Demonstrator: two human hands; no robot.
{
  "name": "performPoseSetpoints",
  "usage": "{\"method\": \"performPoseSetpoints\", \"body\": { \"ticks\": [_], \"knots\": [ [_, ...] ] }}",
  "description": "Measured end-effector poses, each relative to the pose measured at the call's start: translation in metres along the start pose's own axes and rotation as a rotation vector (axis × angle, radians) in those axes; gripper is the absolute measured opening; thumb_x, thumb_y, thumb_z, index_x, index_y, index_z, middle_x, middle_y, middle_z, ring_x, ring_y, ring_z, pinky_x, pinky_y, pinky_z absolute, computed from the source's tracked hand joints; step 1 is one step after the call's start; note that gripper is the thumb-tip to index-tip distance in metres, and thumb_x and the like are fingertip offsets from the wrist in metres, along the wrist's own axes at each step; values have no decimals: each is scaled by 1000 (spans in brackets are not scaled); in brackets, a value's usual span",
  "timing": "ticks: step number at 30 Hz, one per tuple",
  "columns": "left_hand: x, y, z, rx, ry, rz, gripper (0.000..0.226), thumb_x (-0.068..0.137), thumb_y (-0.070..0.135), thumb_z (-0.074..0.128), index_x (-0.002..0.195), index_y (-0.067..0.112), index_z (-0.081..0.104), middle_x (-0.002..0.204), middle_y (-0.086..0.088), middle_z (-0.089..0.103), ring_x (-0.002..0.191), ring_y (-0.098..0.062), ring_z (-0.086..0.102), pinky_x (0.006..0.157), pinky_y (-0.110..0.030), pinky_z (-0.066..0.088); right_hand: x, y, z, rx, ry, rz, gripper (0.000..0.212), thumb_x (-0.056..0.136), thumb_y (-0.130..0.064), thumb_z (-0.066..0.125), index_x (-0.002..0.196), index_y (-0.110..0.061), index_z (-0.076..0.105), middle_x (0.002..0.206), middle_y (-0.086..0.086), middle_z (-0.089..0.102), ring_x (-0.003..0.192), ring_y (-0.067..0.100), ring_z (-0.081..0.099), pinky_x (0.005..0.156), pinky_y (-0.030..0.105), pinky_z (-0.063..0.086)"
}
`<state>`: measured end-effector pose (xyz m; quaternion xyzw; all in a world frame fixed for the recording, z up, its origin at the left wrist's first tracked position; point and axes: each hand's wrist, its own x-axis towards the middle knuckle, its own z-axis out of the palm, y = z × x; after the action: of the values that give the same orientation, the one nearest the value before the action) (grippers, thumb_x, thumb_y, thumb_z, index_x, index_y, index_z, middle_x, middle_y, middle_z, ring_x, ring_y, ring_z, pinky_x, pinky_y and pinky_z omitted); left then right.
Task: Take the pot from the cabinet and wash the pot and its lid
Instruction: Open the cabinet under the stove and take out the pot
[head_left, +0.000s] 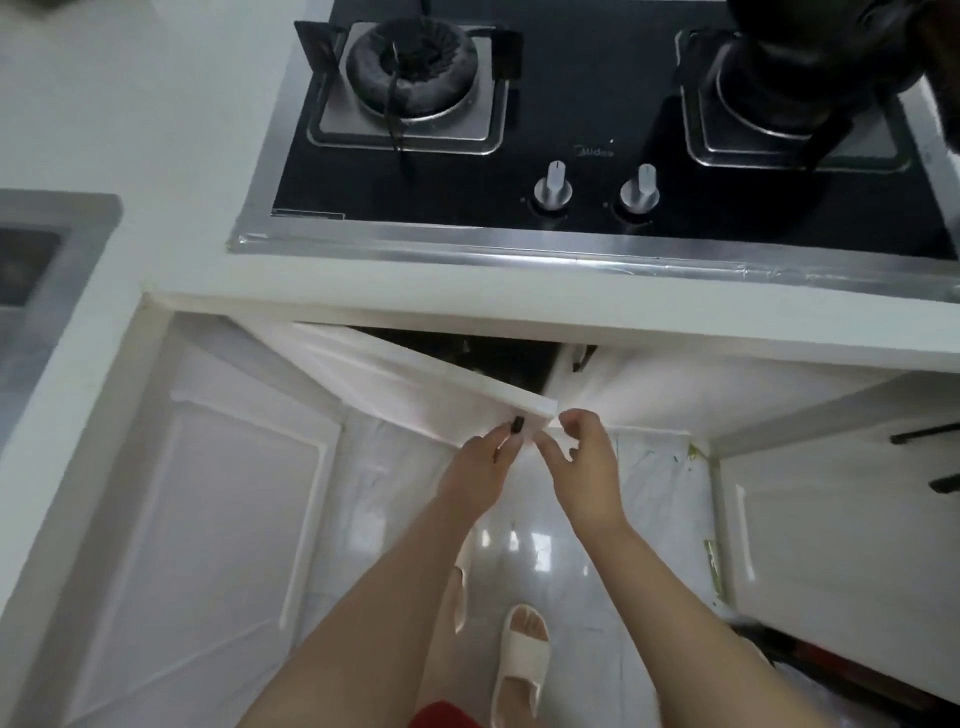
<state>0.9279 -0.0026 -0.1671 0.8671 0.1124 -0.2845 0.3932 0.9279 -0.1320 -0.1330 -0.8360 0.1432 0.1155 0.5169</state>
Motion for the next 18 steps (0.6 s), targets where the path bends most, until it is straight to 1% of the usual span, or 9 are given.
{"method": "performPoseSetpoints", "body": {
  "ticks": [2,4,6,7,9,11,12,15,18],
  "knots": [
    [-13,-6,2,-55,34,-17,44,99,46,29,131,27,53,120,-4,64,111,-24,59,98,-38,45,-10,-1,0,-13,-59,-69,39,92,-32,56,128,-19,50,120,-11,54,115,8,49,95,22,38],
    [-26,-9,0,-42,43,-31,44,100,43,29,127,22,57,121,-5,64,113,-25,57,100,-39,43,-20,-1,3,-31,-117,-78,38,94,-35,50,131,-24,50,124,-9,57,115,8,51,98,23,40],
    [-38,-9,-4,-24,94,-64,46,99,46,28,119,19,61,114,-8,65,108,-27,59,97,-38,44,-29,-1,6,4,-108,-62,29,95,-32,49,122,-25,56,112,-10,62,108,10,56,88,13,41],
    [-43,-8,-7,-23,161,-92,46,99,47,29,119,19,60,114,-8,64,107,-27,59,95,-38,45,-33,0,7,32,-98,-60,24,95,-30,49,117,-26,59,105,-12,63,102,8,58,81,7,41],
    [-52,-7,-13,-32,393,-136,43,98,47,34,127,21,52,122,-6,56,111,-24,56,94,-37,46,-41,0,9,75,-80,-55,19,96,-29,48,110,-29,61,99,-16,64,94,-1,59,74,1,40],
    [-59,-10,-22,-18,597,-96,51,97,45,39,139,17,41,141,-6,44,127,-24,45,103,-36,40,-47,-2,12,99,-54,-50,18,96,-27,49,106,-29,63,99,-16,65,89,-13,56,72,-4,38],
    [-60,-13,-26,6,634,-64,57,96,46,40,144,13,34,151,-7,34,136,-24,36,109,-36,33,-51,-2,13,103,-44,-50,16,96,-26,49,102,-29,64,97,-16,65,87,-16,55,71,-5,37],
    [-64,-25,-40,87,685,-10,70,95,49,42,151,17,17,160,-11,10,147,-28,16,118,-41,19,-64,-2,20,113,-41,-54,14,94,-23,52,94,-31,64,92,-17,66,80,-14,56,67,-2,39],
    [-69,-42,-55,275,659,44,64,95,51,40,150,24,23,160,-11,11,148,-32,11,118,-51,18,-85,3,30,133,-53,-48,13,93,-26,55,95,-32,66,92,-18,68,84,-10,58,69,5,43]
  ]
}}
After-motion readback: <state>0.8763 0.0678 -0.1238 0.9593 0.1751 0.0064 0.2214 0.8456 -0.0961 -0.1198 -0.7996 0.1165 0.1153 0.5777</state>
